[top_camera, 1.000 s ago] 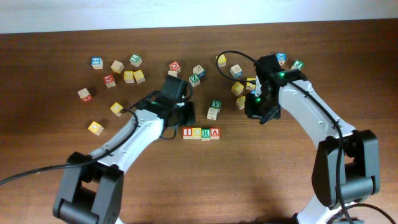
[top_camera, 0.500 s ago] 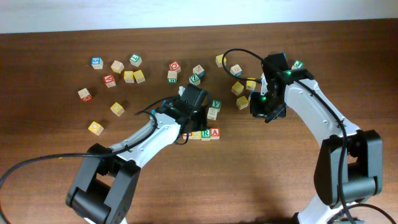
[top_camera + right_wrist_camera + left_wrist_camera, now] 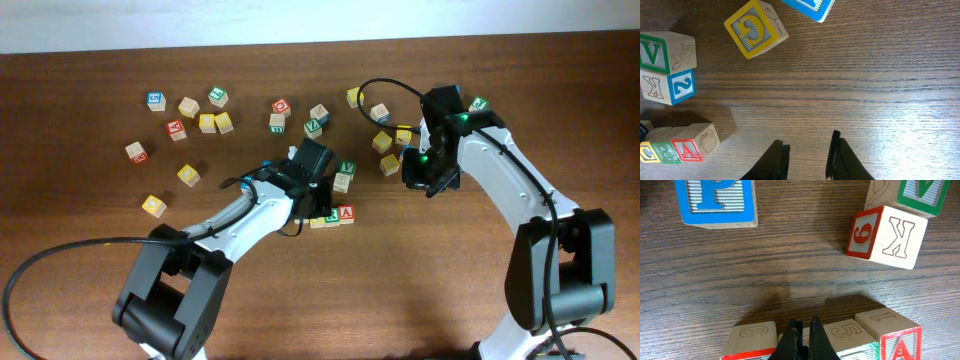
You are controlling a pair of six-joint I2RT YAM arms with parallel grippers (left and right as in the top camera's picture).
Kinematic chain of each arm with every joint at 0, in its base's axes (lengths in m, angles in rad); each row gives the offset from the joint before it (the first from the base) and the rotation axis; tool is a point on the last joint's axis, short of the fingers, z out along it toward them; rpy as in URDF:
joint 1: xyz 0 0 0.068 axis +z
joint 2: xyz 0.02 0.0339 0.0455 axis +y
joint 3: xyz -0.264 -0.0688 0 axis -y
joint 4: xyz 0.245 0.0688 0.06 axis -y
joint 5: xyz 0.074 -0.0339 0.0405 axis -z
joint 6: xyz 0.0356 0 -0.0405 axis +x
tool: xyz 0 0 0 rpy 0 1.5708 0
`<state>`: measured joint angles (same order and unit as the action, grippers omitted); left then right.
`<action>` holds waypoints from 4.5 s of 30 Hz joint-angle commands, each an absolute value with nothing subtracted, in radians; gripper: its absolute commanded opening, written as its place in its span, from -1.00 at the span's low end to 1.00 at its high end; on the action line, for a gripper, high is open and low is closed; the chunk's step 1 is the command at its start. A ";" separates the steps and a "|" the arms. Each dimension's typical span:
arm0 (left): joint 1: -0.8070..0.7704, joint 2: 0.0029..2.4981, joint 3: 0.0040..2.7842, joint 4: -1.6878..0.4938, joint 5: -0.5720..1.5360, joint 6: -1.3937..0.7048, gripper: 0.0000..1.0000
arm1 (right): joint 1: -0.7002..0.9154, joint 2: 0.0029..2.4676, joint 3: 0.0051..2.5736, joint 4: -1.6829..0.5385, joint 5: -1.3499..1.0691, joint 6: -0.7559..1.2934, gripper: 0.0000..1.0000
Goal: Spell out ICRA
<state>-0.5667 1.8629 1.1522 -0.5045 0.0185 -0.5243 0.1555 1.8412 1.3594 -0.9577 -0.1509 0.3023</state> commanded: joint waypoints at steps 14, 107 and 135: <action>-0.440 1.786 1.240 -0.764 0.016 -0.526 -1.00 | 0.164 1.841 1.245 -0.873 -0.261 0.324 -0.60; -0.292 0.800 1.135 -1.227 -0.051 -0.580 0.98 | 0.274 0.675 1.177 -1.329 -0.093 0.408 0.97; -0.292 0.751 1.094 -1.255 -0.049 -0.579 0.99 | 0.111 0.216 0.675 -0.941 -0.041 0.302 0.97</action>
